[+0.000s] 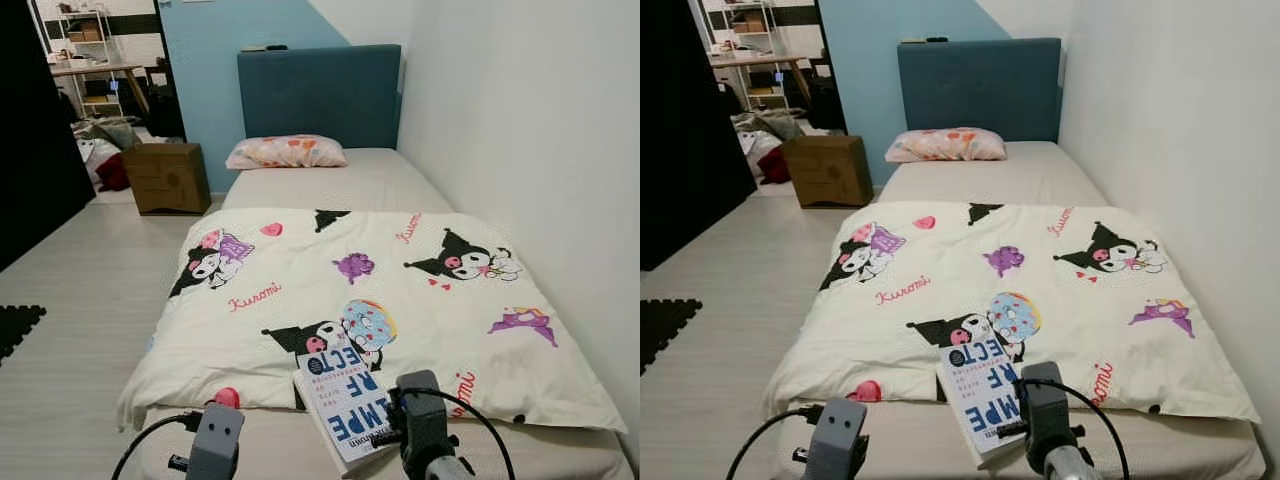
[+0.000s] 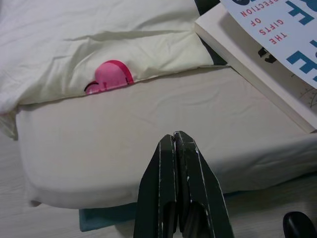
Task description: Clean up the room
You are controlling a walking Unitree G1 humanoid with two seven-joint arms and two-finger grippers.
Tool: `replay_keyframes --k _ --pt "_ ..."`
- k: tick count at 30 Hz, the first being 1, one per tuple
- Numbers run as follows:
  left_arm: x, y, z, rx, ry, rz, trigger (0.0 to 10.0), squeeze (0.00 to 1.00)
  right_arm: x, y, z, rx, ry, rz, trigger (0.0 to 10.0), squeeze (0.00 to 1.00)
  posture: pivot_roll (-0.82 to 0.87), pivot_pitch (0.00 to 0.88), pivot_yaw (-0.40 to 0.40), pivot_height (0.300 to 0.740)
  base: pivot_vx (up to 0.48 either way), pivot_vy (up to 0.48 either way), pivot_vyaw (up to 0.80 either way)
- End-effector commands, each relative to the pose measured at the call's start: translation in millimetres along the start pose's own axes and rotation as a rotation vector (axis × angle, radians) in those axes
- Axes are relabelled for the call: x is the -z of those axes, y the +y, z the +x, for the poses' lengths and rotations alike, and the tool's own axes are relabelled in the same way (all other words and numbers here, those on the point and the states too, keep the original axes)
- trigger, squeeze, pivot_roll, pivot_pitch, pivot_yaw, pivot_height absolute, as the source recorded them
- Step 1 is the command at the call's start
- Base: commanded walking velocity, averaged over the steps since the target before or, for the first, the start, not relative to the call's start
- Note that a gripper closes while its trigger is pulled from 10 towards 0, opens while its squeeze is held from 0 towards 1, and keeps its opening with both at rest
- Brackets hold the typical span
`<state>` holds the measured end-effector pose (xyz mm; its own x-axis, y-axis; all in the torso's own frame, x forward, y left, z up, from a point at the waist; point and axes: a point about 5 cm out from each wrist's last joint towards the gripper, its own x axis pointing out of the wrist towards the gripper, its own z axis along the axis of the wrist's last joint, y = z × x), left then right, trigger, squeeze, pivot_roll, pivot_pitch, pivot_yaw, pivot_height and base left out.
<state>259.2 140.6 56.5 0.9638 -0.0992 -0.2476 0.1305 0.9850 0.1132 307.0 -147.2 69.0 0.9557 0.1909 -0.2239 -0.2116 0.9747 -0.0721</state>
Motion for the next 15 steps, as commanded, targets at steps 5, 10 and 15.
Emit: replay_keyframes --k 5,10,15 --pt "-5 -8.1 -7.6 0.086 -0.090 -0.082 10.0 0.00 27 13.2 2.1 -0.070 0.192 0.034 10.0 0.00 -0.09 0.141 0.002 0.577 0.000 0.000 0.00" --pt "-13 -11.1 -10.2 0.162 -0.151 -0.065 10.0 0.00 42 17.5 7.4 -0.044 0.300 0.131 10.0 0.35 -0.08 0.170 -0.006 0.577 0.000 0.000 0.00" --pt "-22 -4.7 -9.6 0.162 -0.178 -0.055 10.0 0.00 39 17.5 14.2 -0.006 0.304 0.274 10.0 1.00 -0.07 0.198 -0.010 0.577 0.000 0.000 0.00"
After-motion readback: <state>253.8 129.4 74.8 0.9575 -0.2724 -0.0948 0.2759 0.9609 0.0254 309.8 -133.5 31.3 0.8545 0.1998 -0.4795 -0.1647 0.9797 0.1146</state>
